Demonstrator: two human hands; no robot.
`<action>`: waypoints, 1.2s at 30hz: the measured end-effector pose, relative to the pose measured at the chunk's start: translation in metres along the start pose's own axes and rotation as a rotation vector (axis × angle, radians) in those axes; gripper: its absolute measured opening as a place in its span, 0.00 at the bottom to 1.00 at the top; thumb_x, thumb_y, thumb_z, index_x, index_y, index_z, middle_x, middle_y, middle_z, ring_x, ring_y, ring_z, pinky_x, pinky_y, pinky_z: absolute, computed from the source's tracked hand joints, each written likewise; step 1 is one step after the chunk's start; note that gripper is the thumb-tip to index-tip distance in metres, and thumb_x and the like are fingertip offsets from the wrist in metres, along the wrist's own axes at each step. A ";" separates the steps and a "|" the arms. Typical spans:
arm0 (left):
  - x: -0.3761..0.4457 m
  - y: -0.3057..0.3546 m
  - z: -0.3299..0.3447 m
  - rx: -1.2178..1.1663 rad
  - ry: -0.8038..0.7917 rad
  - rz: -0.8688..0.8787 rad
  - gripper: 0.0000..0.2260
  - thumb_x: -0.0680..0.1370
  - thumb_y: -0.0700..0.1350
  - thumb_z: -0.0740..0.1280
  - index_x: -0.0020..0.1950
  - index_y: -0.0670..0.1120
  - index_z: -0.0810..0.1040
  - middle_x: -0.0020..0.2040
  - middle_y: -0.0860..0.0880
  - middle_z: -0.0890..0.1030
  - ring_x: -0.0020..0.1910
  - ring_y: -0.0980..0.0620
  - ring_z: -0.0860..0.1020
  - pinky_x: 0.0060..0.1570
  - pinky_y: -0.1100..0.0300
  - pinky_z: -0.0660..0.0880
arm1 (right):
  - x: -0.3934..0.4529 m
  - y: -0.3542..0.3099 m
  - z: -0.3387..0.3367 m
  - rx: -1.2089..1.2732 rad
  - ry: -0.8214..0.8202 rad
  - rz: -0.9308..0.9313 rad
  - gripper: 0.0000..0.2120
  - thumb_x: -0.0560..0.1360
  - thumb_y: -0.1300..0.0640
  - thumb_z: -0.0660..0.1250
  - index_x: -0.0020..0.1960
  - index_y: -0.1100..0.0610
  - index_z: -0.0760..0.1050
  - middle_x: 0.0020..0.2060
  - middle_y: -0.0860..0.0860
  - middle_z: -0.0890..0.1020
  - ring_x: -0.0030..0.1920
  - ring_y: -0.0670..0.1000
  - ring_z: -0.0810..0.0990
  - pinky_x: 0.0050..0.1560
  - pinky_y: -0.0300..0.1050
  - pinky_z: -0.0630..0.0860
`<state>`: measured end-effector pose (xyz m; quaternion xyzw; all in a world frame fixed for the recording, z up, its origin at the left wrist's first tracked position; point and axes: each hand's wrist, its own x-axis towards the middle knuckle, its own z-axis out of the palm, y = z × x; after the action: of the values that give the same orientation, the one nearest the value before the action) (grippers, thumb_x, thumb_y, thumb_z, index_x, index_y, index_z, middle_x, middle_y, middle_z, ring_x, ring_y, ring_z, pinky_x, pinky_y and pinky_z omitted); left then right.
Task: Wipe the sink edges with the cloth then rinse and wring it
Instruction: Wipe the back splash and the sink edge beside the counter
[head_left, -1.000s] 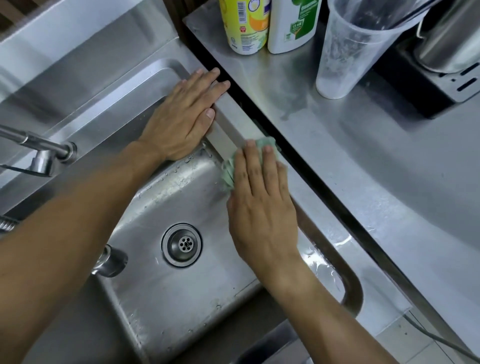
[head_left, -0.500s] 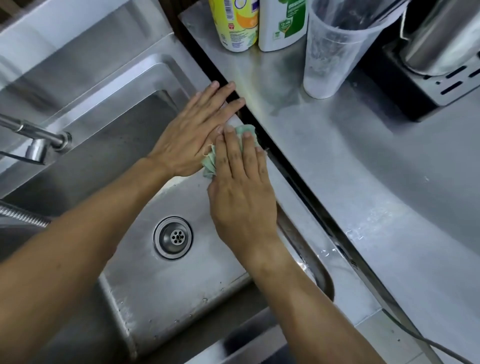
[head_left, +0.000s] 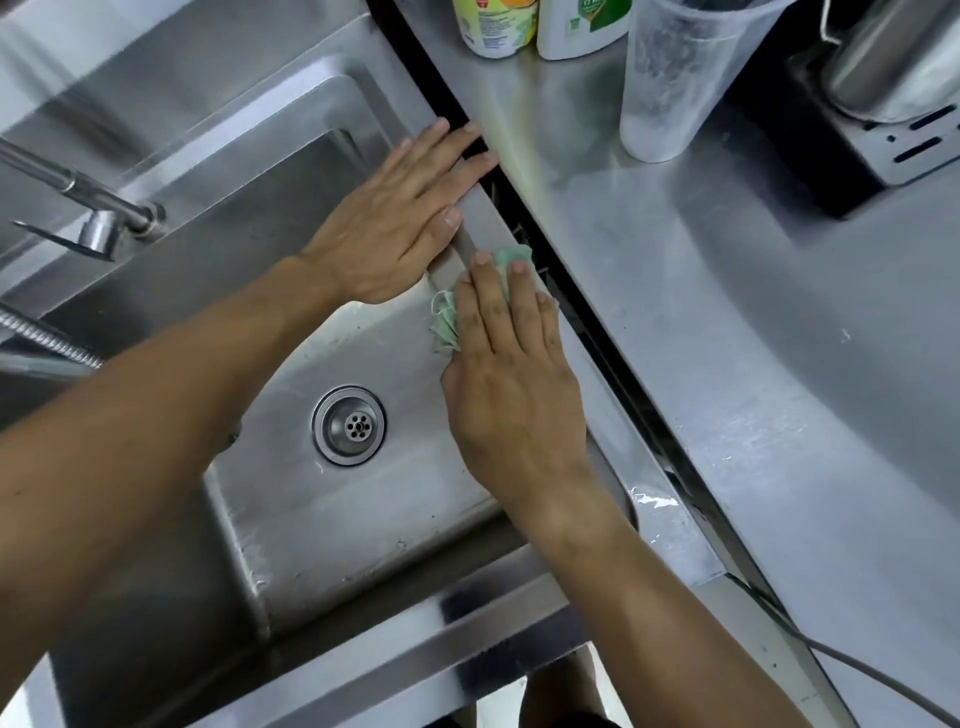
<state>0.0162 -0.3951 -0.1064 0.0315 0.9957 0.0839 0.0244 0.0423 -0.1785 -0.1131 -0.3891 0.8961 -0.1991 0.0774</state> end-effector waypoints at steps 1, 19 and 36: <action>-0.001 0.002 0.000 0.000 -0.010 -0.016 0.24 0.88 0.50 0.48 0.84 0.47 0.53 0.85 0.45 0.51 0.84 0.45 0.46 0.82 0.49 0.43 | -0.003 0.005 -0.001 -0.005 -0.006 -0.017 0.29 0.82 0.54 0.46 0.81 0.64 0.59 0.81 0.59 0.59 0.82 0.63 0.54 0.82 0.58 0.51; -0.019 0.053 0.010 -0.052 -0.006 -0.164 0.25 0.88 0.52 0.46 0.84 0.48 0.48 0.85 0.48 0.46 0.83 0.49 0.42 0.81 0.52 0.40 | -0.012 -0.008 -0.003 -0.083 -0.091 0.074 0.30 0.84 0.58 0.48 0.83 0.63 0.41 0.83 0.58 0.43 0.82 0.63 0.40 0.81 0.59 0.39; -0.037 0.075 0.014 -0.019 0.038 -0.088 0.26 0.87 0.53 0.46 0.85 0.48 0.47 0.85 0.49 0.46 0.83 0.50 0.40 0.81 0.49 0.41 | -0.083 0.027 -0.006 -0.024 0.125 -0.051 0.29 0.81 0.54 0.48 0.78 0.65 0.64 0.80 0.61 0.63 0.80 0.64 0.59 0.79 0.56 0.50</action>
<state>0.0583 -0.3212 -0.1061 -0.0141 0.9956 0.0926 0.0092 0.0793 -0.0998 -0.1207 -0.3995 0.8913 -0.2143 0.0117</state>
